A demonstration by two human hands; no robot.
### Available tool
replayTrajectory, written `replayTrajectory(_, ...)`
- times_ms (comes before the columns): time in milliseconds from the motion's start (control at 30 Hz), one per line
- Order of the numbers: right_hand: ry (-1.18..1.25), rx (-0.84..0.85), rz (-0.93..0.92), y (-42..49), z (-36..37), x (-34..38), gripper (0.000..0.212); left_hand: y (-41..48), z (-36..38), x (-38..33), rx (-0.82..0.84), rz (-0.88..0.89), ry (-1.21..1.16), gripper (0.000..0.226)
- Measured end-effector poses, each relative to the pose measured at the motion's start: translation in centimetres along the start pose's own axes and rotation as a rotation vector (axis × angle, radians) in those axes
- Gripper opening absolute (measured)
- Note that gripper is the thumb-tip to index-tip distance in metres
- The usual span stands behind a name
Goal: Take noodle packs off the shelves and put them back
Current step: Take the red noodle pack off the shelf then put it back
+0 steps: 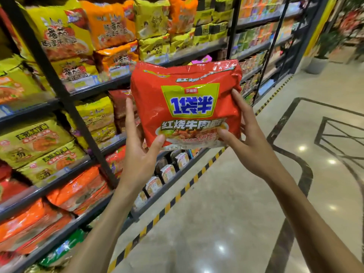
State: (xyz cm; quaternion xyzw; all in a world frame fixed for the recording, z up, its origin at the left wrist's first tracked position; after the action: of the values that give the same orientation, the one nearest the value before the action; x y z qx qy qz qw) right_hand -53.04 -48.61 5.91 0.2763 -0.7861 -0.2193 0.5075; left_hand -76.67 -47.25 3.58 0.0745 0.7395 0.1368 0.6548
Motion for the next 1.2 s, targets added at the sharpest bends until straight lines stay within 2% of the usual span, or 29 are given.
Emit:
replayTrajectory(233,0.005,-0.001,0.032,-1.6,-7.9,-4.4,0.077,0.6,9.1,0.5,0.040,-0.072,0.002,0.086)
replayTrajectory(533,-0.019,-0.084,0.080,-2.2,-14.7,-11.5,0.078,5.1,18.7,1.9,0.128,-0.125,-0.029,0.081)
replayTrajectory(900,-0.143,-0.130,0.101,4.7,-26.6,-22.5,0.080,17.7,33.4,4.8,0.211,-0.117,-0.056,0.083)
replayTrajectory(1200,-0.125,-0.170,0.117,10.9,-33.4,-34.0,0.084,28.7,43.3,7.6,0.214,-0.130,-0.048,0.083)
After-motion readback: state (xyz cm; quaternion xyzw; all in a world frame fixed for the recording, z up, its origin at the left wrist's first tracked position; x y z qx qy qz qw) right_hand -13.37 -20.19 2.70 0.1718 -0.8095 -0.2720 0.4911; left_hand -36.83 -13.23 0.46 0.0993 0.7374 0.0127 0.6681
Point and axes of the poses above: each hand's wrist, its own y-axis towards the middle knuckle, its own z-axis out of the palm, x = y × z, the point moved 7 cm from there along y, towards the middle knuckle, and after that the axes turned 15 degrees about -z, right-handed, at the moved point
